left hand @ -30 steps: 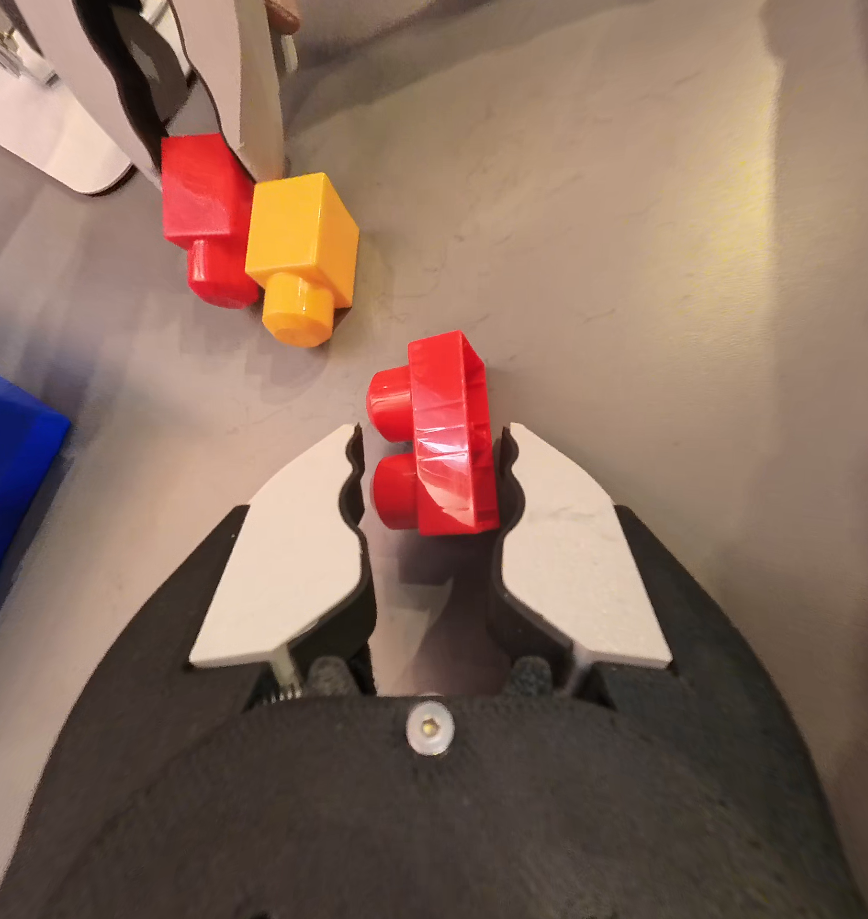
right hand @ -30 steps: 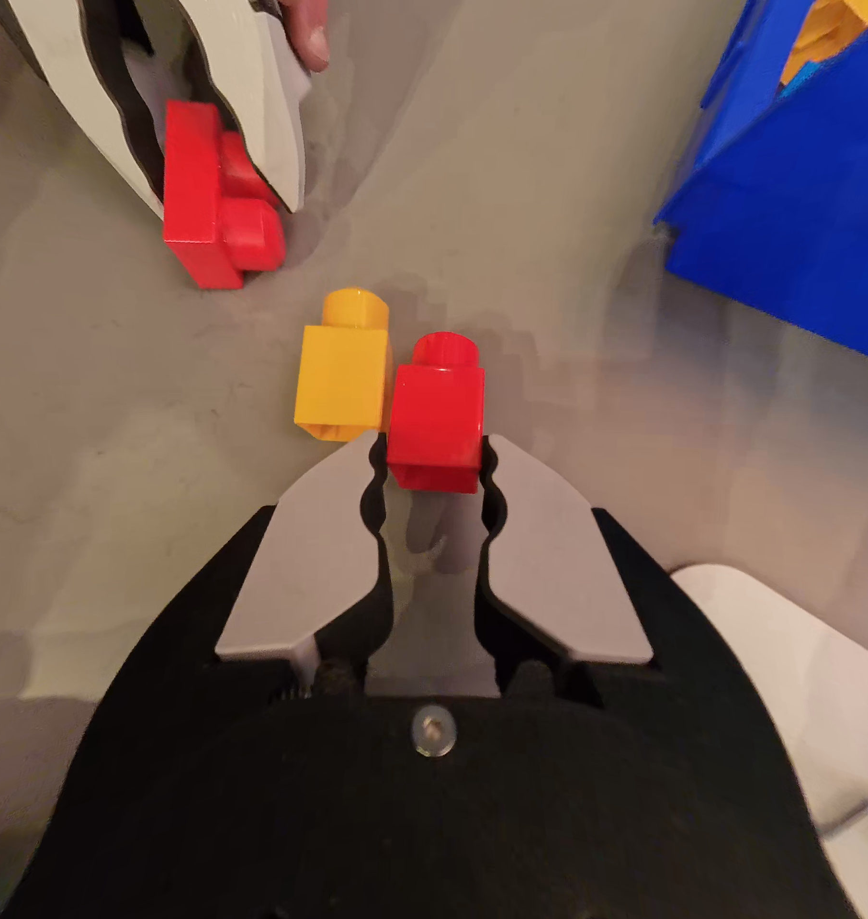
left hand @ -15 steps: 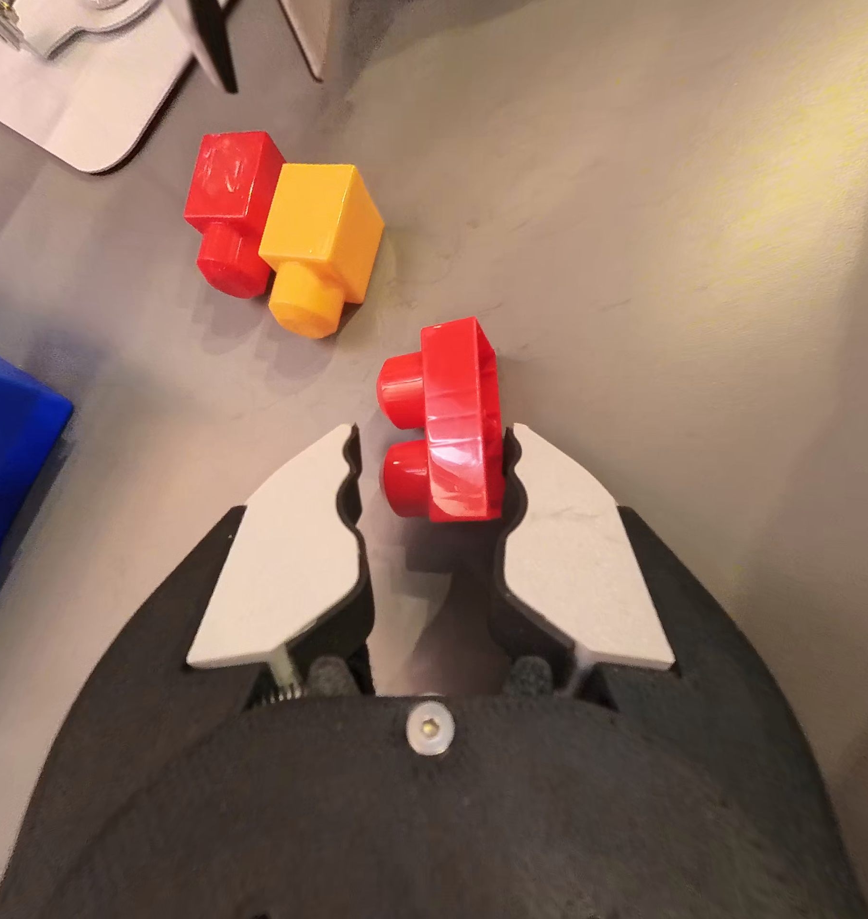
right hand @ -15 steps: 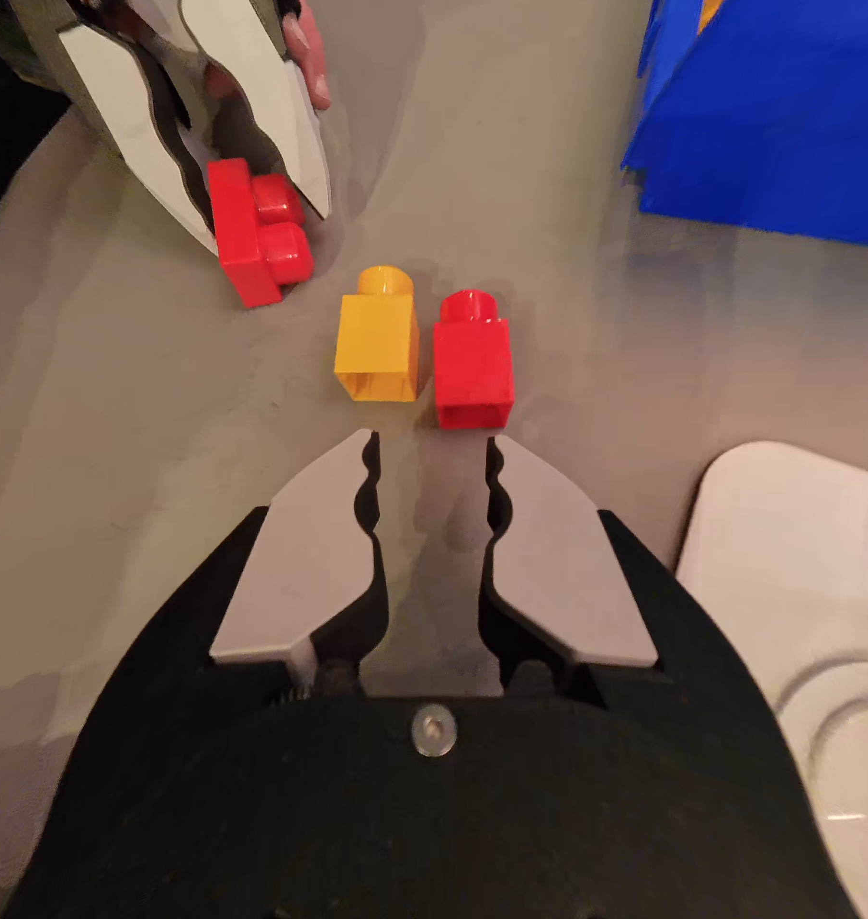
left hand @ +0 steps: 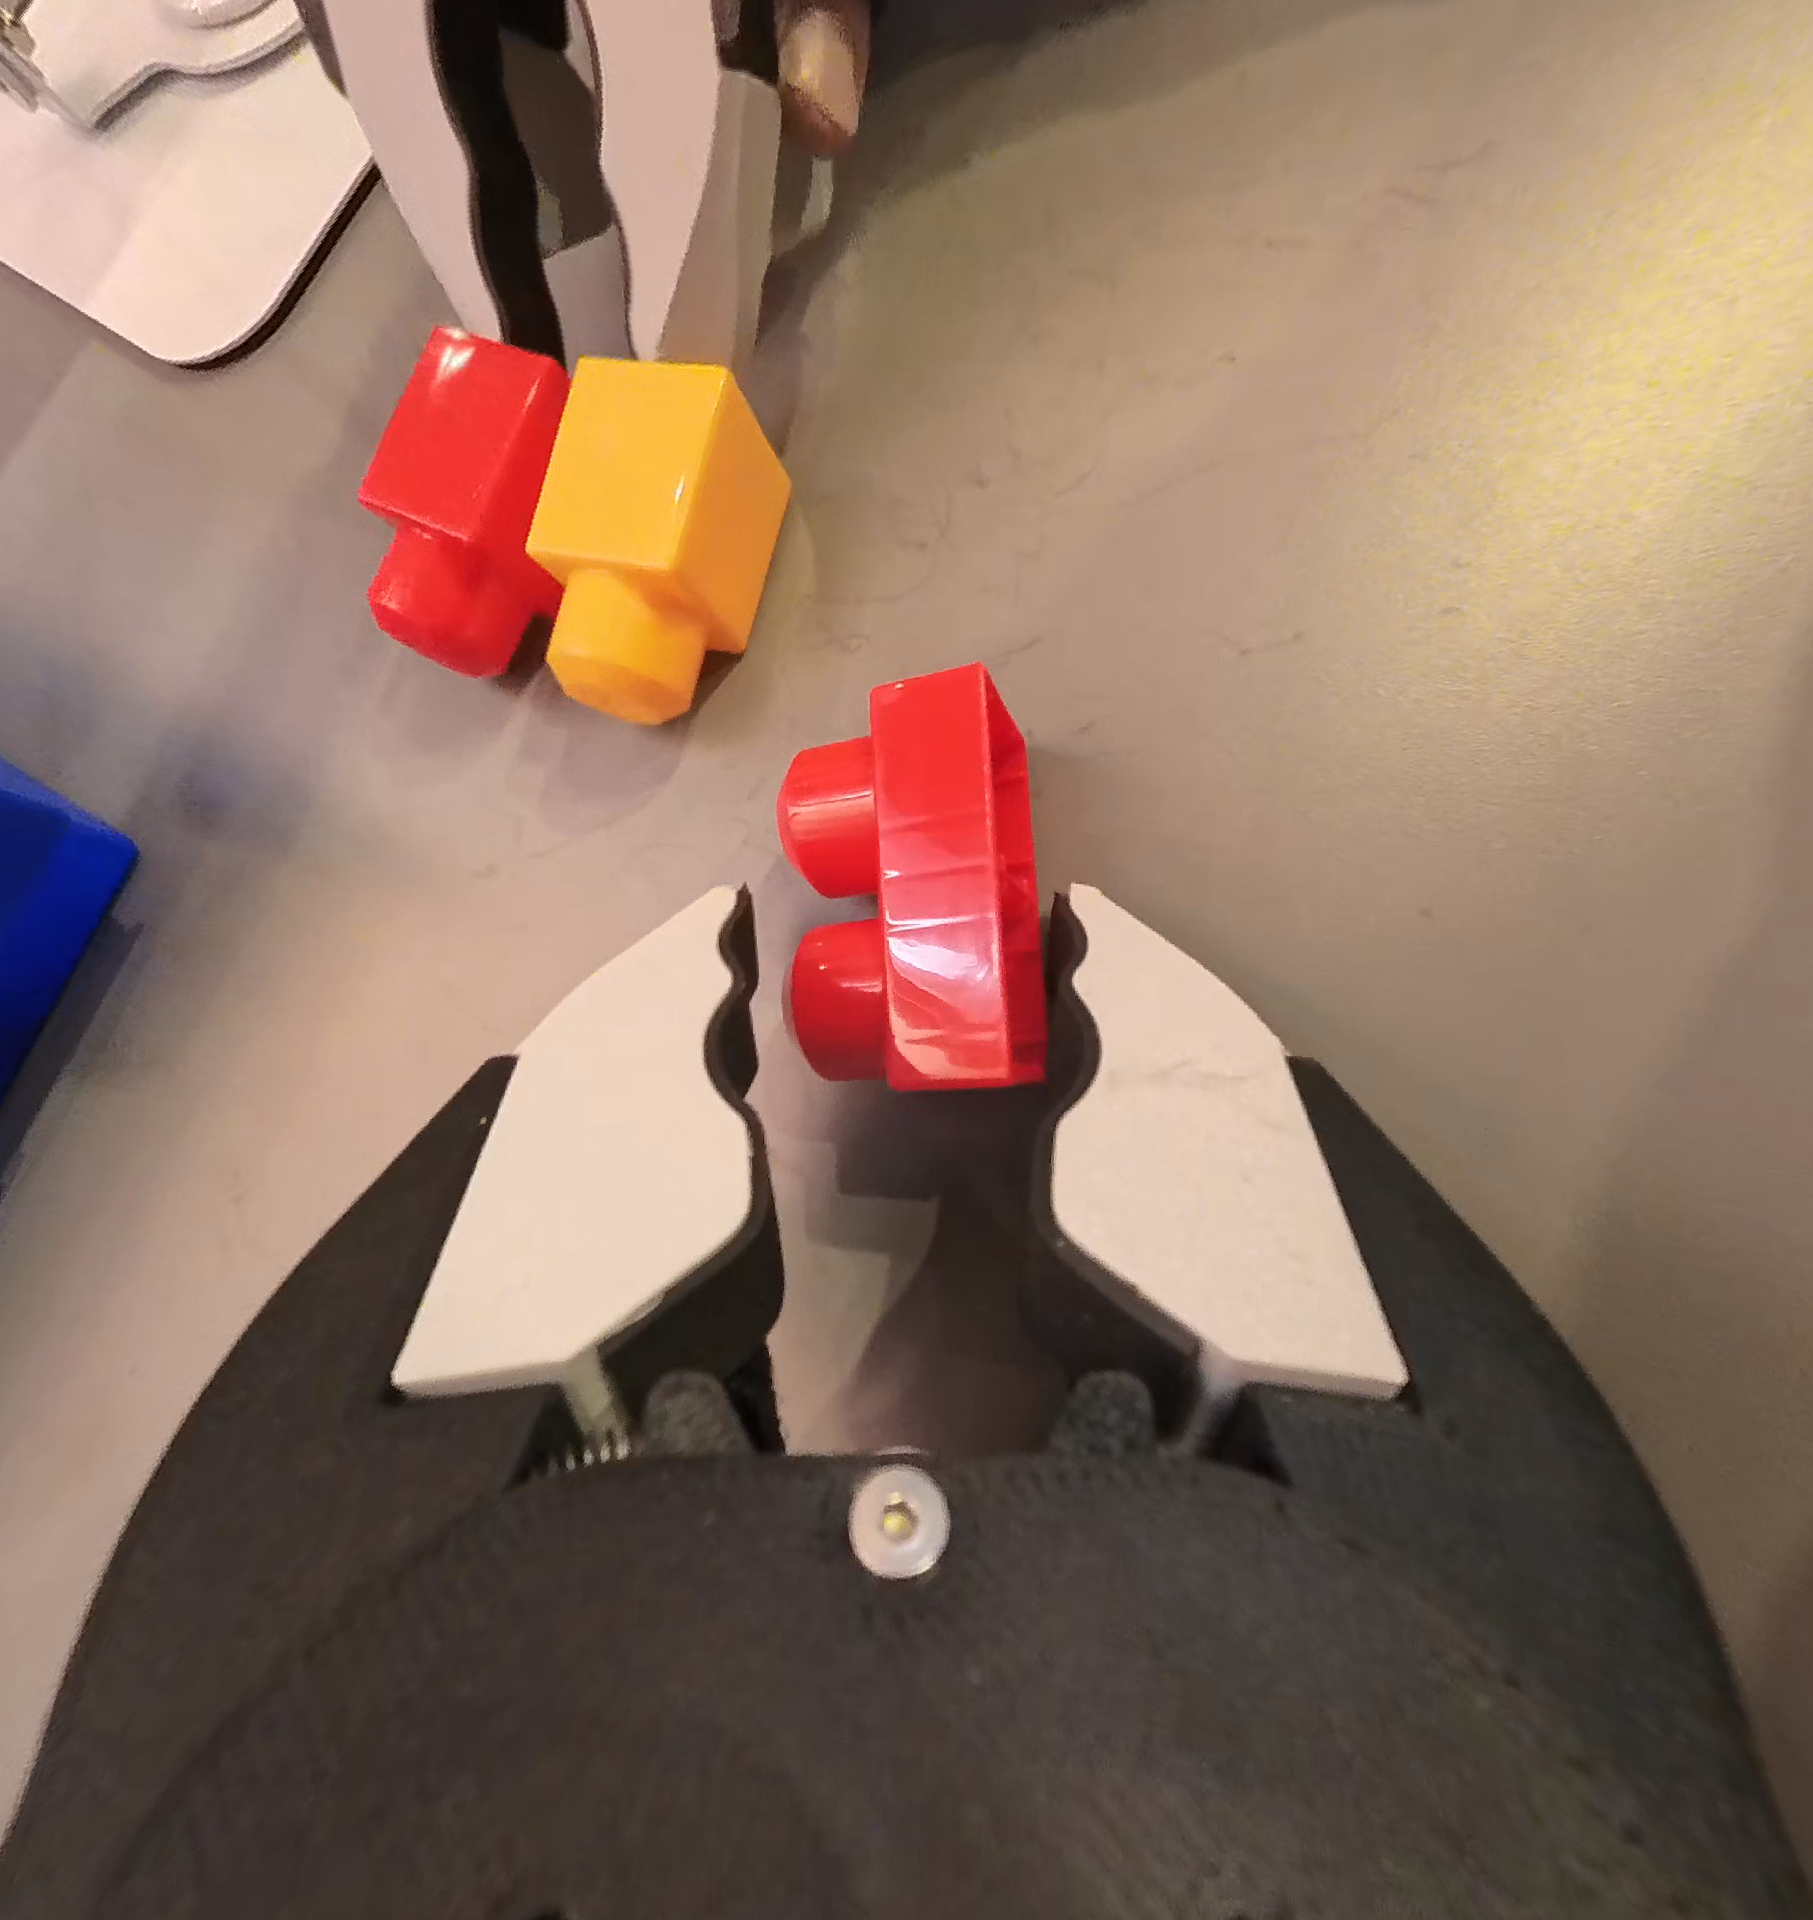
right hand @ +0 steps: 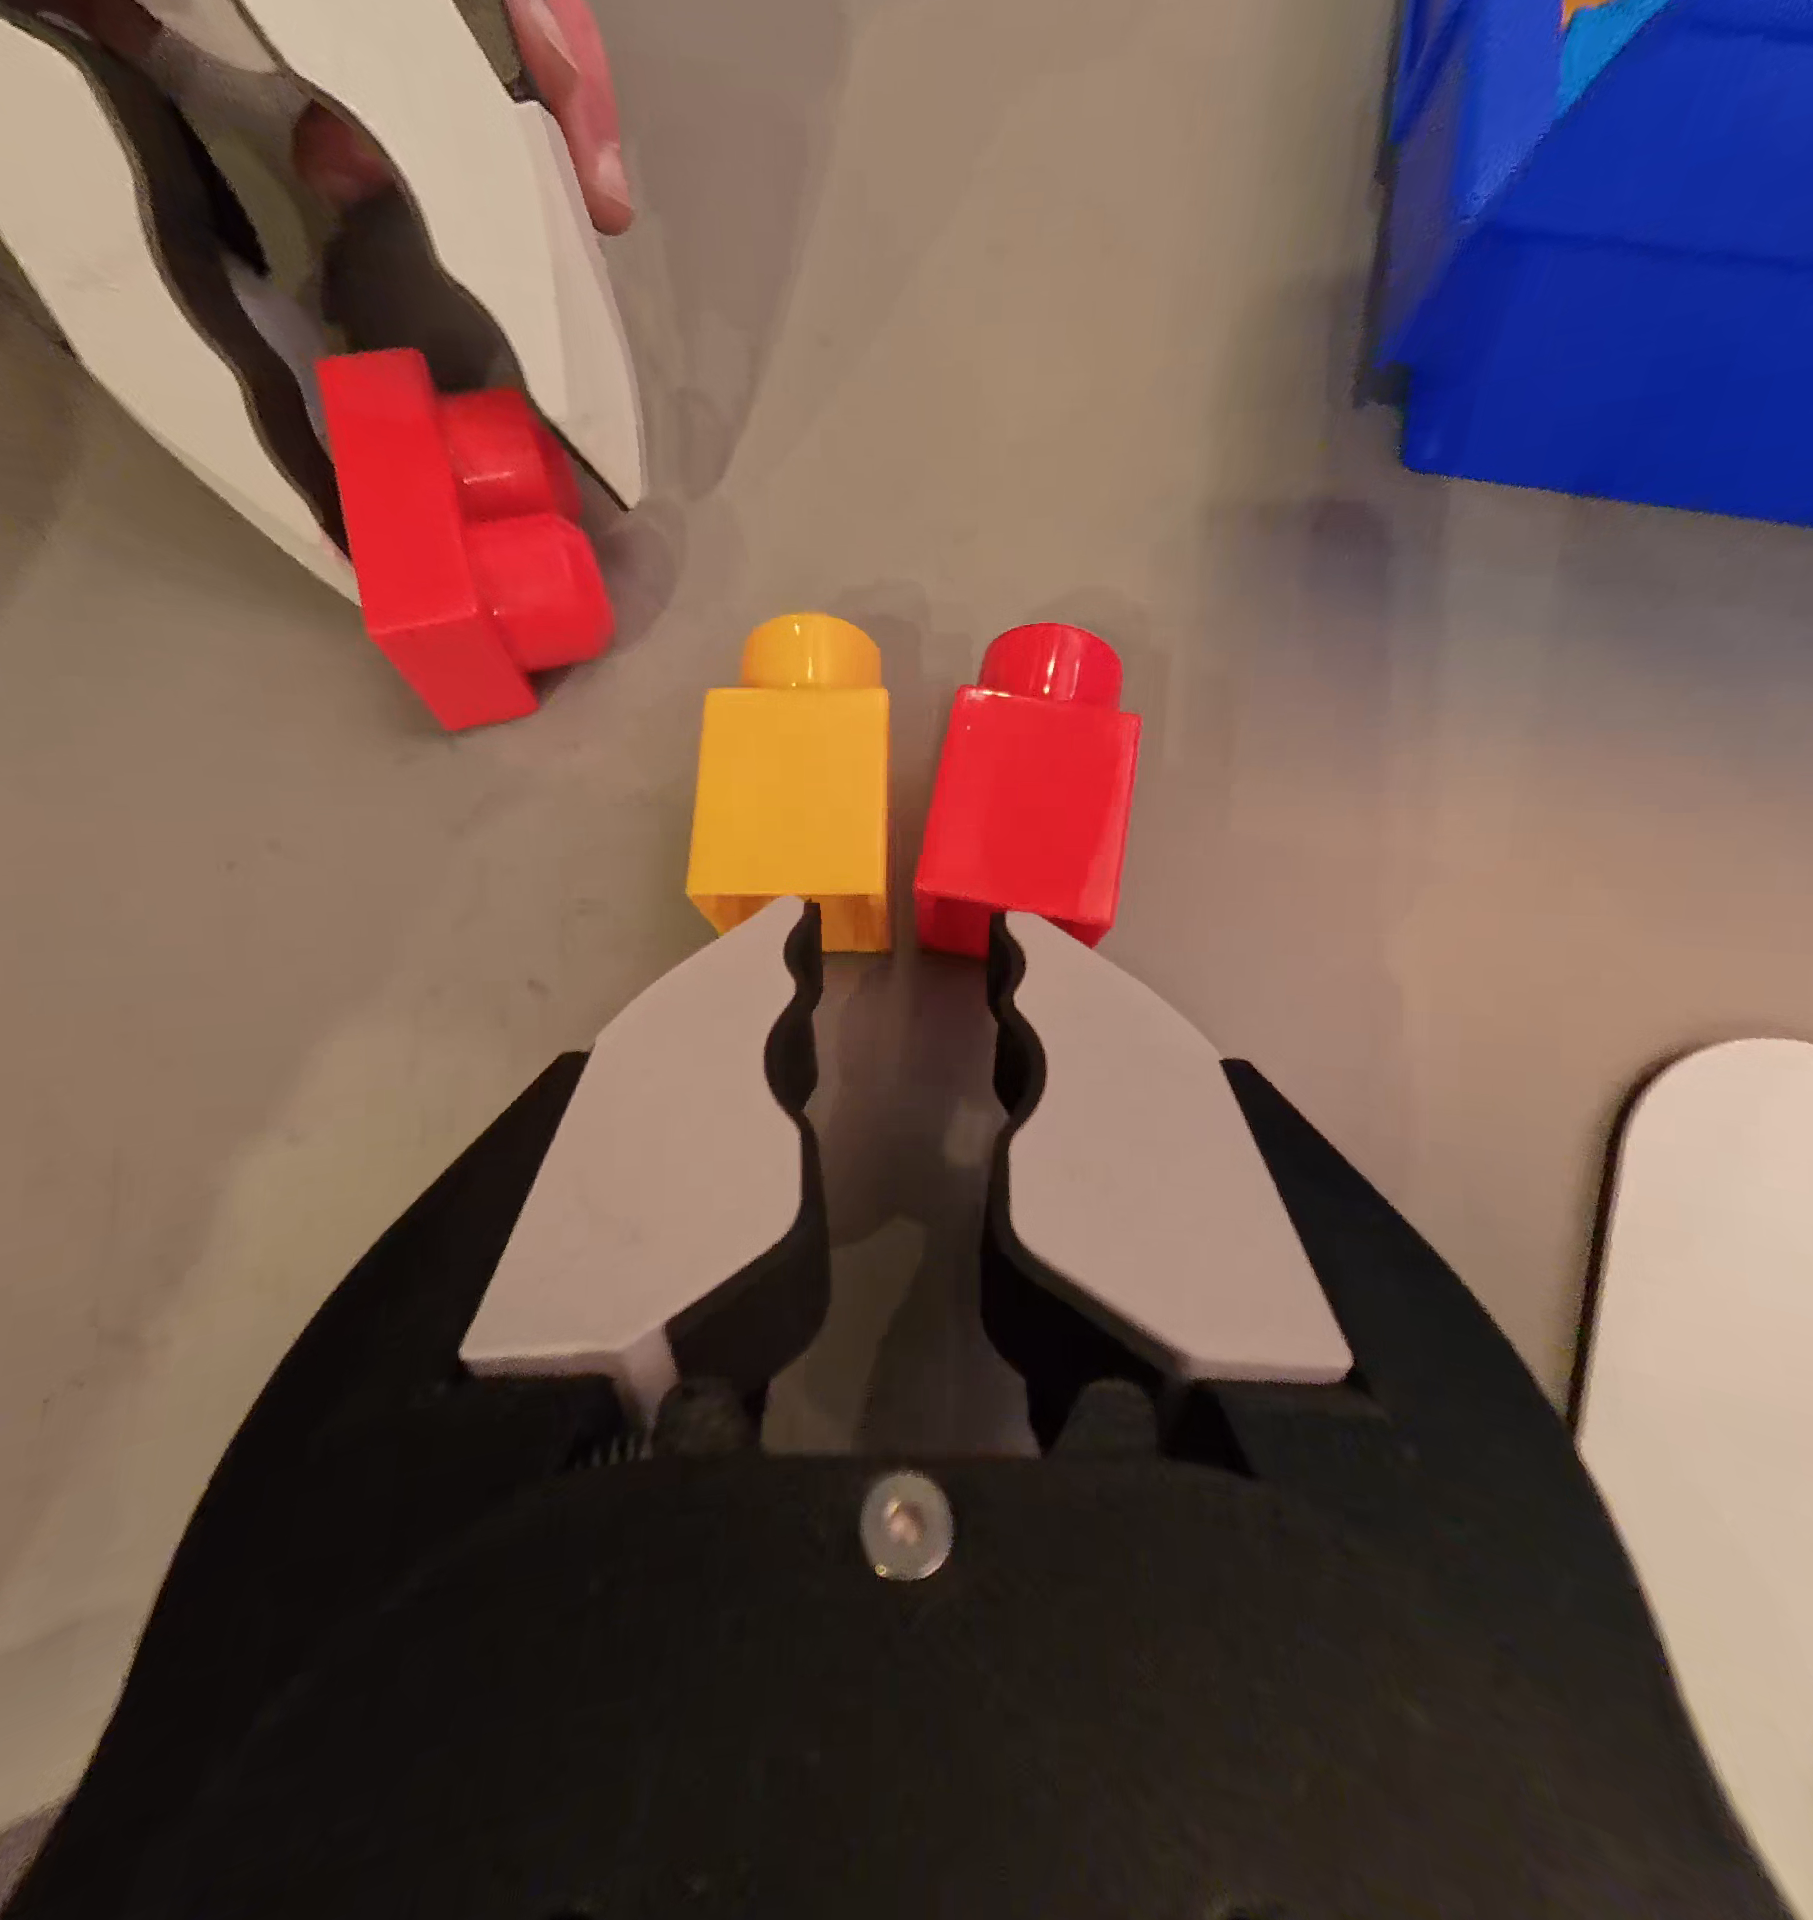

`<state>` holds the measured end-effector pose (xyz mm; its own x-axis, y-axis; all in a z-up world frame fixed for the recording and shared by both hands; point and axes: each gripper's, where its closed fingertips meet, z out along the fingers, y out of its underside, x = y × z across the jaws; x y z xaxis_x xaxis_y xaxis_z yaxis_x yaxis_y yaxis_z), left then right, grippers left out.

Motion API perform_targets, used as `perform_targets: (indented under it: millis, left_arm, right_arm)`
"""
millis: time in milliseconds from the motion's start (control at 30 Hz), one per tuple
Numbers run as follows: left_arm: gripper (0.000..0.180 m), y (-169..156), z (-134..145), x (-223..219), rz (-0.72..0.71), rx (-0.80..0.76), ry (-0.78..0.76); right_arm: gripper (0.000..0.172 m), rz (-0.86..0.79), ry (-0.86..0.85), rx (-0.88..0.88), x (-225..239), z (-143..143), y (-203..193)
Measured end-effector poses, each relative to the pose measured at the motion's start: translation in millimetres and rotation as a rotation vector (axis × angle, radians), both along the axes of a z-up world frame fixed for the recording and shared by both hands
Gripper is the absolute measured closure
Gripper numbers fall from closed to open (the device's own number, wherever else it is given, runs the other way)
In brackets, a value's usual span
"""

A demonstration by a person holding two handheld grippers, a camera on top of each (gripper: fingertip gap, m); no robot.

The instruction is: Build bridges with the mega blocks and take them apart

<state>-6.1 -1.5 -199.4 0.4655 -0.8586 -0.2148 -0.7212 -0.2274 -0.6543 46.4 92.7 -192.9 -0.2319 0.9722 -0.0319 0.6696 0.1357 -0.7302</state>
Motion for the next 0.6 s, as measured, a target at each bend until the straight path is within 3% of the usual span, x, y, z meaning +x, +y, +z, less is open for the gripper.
perform_targets:
  millis: [133,200,467,600]
  left_arm:
    - [0.128,0,0,0,0.000,-0.003,-0.009]
    - [0.128,0,0,0,0.000,-0.006,-0.014]
    - [0.125,2,1,-5,0.025,0.013,0.006]
    - [0.125,1,10,-11,0.054,-0.008,-0.055]
  right_arm:
    - [0.152,-0.027,0.039,-0.028,-9,3,0]
    - [0.167,-0.016,0.044,-0.019,-12,3,-2]
    - [0.169,-0.046,0.114,0.044,-20,13,0]
    - [0.169,-0.075,0.160,0.066,-15,28,1]
